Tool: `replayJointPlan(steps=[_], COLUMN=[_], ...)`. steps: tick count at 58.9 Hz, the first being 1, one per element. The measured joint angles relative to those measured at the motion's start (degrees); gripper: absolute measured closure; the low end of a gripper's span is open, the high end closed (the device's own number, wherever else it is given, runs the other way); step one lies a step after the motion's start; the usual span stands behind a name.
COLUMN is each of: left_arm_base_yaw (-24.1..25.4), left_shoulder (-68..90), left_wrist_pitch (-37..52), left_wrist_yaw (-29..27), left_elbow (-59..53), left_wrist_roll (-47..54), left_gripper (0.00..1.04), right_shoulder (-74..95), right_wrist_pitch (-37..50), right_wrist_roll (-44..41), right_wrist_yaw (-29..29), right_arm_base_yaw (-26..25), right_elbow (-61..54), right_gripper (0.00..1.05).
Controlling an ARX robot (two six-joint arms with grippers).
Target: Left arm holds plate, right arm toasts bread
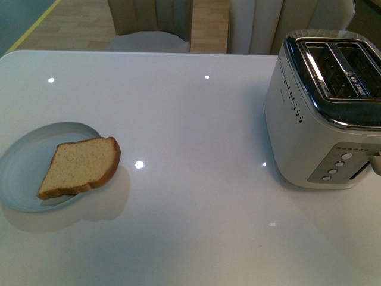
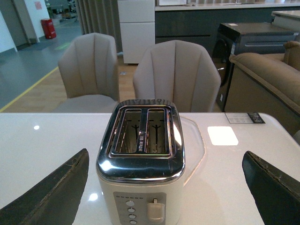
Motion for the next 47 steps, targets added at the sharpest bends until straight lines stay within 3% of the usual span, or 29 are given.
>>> replayJointPlan(steps=[45,47], left_arm_base_yaw=[0.02,1.55], left_shoulder=[0.02,3.21], left_wrist_pitch=[-0.02,-7.30], left_wrist_yaw=[0.07,6.10], left_elbow=[0.02,2.73], left_wrist_roll=[0.00,-1.38], left_gripper=[0.07,0.07], right_shoulder=[0.00,0.00], right_wrist_pitch=[0.00,0.00], right_wrist_roll=[0.00,0.00], right_wrist_yaw=[0.00,0.02], right_arm_base_yaw=[0.00,0.00], right_elbow=[0.00,0.00], right_gripper=[0.09,0.09])
